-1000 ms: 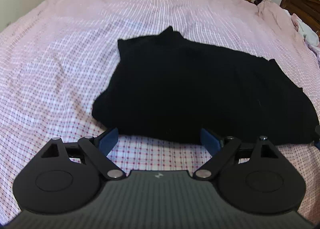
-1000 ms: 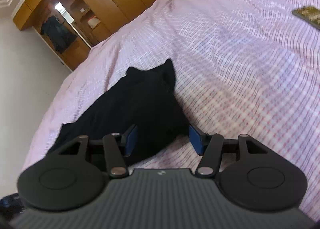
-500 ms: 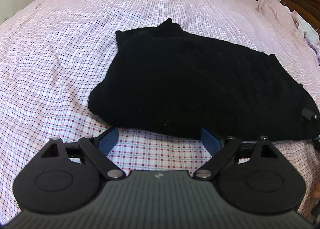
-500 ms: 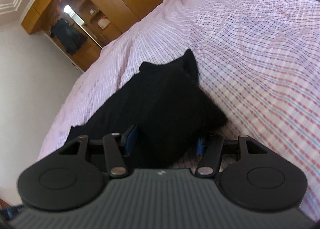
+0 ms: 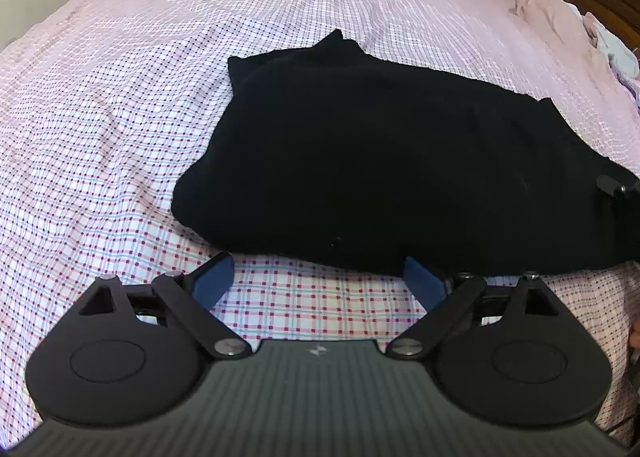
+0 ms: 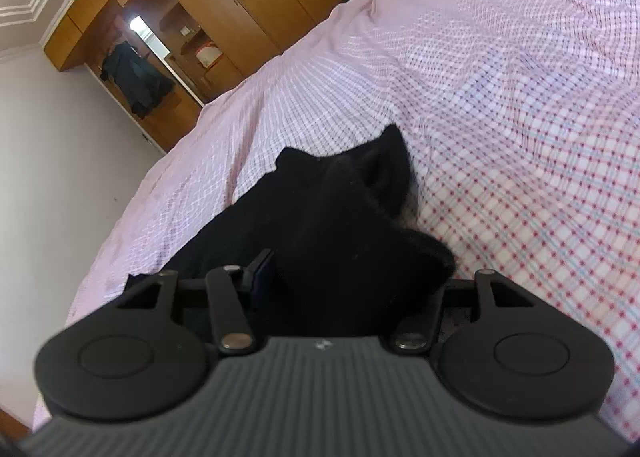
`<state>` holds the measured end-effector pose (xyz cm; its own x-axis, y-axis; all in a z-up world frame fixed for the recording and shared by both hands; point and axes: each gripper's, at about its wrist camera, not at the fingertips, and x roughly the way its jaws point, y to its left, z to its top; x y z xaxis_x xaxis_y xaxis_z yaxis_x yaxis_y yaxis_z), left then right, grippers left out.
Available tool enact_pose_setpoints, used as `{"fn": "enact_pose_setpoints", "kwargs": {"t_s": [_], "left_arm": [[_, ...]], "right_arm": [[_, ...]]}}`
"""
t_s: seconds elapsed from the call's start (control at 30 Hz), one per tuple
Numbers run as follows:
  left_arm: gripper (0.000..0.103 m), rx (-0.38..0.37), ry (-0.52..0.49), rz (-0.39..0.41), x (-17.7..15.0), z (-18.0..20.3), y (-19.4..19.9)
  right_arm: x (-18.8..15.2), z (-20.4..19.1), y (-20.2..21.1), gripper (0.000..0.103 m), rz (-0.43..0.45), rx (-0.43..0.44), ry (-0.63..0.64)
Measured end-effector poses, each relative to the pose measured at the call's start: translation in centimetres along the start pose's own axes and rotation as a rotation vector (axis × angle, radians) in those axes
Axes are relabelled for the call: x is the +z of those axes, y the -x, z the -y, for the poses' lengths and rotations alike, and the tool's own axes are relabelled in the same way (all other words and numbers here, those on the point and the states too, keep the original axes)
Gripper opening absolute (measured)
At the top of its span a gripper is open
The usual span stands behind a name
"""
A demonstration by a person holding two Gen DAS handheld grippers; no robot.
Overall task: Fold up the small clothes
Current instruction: 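Close the right gripper on a corner of the folded cardigan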
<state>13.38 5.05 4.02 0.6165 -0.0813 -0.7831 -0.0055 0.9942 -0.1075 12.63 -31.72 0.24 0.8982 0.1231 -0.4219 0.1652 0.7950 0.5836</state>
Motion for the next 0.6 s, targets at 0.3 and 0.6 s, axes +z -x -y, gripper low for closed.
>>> {"fn": "enact_pose_setpoints", "kwargs": {"t_s": [0.3,0.6], "left_arm": [[0.095,-0.008,0.009,0.008,-0.2,-0.4,0.1],[0.095,0.004,-0.003,0.008,-0.6,0.0,0.1]], "right_arm": [[0.3,0.2,-1.3,0.048,0.044,-0.023,0.006],[-0.1,0.6,-1.3,0.031,0.057,-0.024,-0.002]]}}
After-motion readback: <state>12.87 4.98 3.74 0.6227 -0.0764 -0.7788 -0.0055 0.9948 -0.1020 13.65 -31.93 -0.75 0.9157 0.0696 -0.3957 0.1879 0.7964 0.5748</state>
